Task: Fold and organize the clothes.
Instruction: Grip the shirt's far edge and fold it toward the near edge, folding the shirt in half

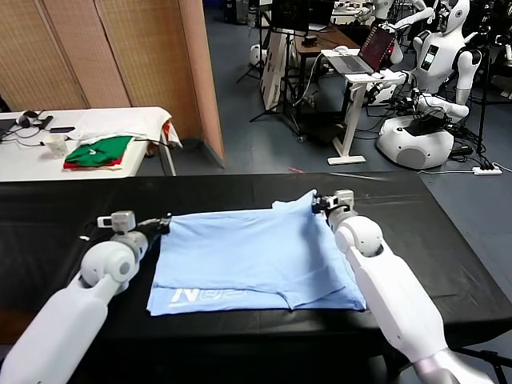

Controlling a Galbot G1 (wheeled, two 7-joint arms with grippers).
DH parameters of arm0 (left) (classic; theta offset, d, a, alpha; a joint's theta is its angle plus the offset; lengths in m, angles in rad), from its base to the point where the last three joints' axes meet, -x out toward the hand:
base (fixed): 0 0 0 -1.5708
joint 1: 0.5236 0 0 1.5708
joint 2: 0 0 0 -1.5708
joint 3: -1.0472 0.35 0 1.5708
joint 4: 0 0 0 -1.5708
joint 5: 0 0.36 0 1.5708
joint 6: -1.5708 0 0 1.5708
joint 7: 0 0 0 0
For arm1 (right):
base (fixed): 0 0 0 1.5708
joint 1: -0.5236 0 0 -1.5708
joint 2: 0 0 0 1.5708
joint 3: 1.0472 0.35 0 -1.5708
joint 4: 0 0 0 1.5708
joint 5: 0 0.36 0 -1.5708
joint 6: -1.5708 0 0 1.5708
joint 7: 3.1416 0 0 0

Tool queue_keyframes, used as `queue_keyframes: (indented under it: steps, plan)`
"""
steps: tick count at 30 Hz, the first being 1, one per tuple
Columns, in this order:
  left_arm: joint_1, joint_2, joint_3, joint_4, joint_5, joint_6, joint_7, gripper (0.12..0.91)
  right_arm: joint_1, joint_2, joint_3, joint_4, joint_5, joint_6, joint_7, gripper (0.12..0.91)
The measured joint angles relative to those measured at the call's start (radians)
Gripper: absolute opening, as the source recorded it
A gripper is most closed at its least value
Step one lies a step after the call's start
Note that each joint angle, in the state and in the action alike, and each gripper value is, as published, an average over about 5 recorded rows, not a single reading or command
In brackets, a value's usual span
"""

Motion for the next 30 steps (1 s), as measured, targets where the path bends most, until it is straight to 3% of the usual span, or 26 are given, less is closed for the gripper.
queue_keyframes:
  steps: [4, 11, 18, 30]
  plan:
    - [0.066, 0.025, -0.029, -0.07, 0.004, 0.004, -0.002, 0.153, -0.071, -0.03, 0.026, 0.099, 0.019, -0.052, 0.04, 0.142]
    - [0.187, 0.06, -0.079, -0.184, 0.03, 0.006, 0.001, 0.153, -0.204, -0.08, 0.069, 0.274, 0.037, -0.06, 0.085, 0.142]
    - [0.284, 0.079, -0.11, -0.253, 0.067, 0.009, 0.002, 0.153, -0.354, -0.124, 0.112, 0.399, 0.019, -0.06, 0.096, 0.142]
    - [0.392, 0.092, -0.141, -0.312, 0.11, 0.015, -0.016, 0.153, -0.486, -0.122, 0.124, 0.447, -0.018, -0.059, 0.09, 0.142]
